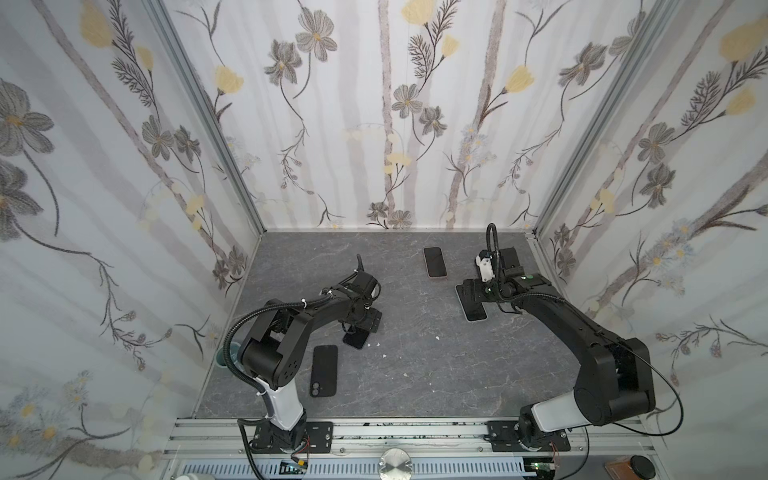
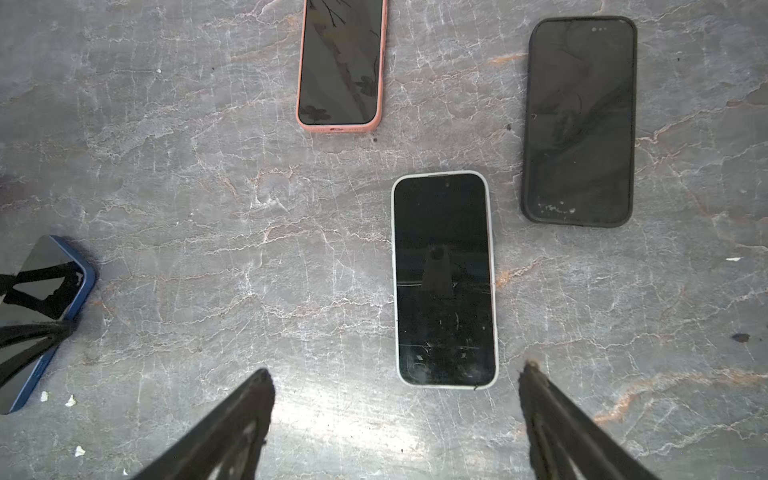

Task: Put the phone into the phone case

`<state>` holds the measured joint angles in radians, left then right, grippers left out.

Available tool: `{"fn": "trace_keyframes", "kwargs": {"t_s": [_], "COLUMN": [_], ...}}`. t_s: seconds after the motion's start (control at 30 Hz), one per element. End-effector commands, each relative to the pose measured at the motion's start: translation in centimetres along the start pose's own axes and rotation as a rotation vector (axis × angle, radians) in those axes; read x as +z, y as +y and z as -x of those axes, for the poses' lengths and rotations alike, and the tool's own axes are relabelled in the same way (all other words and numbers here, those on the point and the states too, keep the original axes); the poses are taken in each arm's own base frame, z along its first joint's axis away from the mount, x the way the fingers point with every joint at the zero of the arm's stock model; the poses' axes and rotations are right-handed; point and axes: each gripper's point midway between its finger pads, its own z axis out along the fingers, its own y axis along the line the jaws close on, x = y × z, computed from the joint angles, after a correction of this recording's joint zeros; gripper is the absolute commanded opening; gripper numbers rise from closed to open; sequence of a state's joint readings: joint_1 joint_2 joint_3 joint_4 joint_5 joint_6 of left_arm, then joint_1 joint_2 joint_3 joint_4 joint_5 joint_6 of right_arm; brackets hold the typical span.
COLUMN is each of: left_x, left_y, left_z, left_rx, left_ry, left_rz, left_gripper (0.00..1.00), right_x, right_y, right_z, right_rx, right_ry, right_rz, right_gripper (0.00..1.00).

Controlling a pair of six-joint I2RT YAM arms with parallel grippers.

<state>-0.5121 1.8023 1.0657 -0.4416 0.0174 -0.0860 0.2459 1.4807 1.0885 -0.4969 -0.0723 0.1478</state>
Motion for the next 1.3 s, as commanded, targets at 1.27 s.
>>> {"fn": "trace_keyframes", "kwargs": {"t_s": [1.27], "left_x": [-4.7], "left_y": [-11.9], "left_z": [-4.8], "left_rx": [-0.321], "left_ry": [0.193], "left_rz": [-0.429], "left_gripper": [0.88], "right_x": [1.8], "right_y": [0.7], "right_z": [0.0], "right_rx": [-0.065], "right_ry": [0.041], "right_rz": [0.009], "right_gripper": [0.88]}}
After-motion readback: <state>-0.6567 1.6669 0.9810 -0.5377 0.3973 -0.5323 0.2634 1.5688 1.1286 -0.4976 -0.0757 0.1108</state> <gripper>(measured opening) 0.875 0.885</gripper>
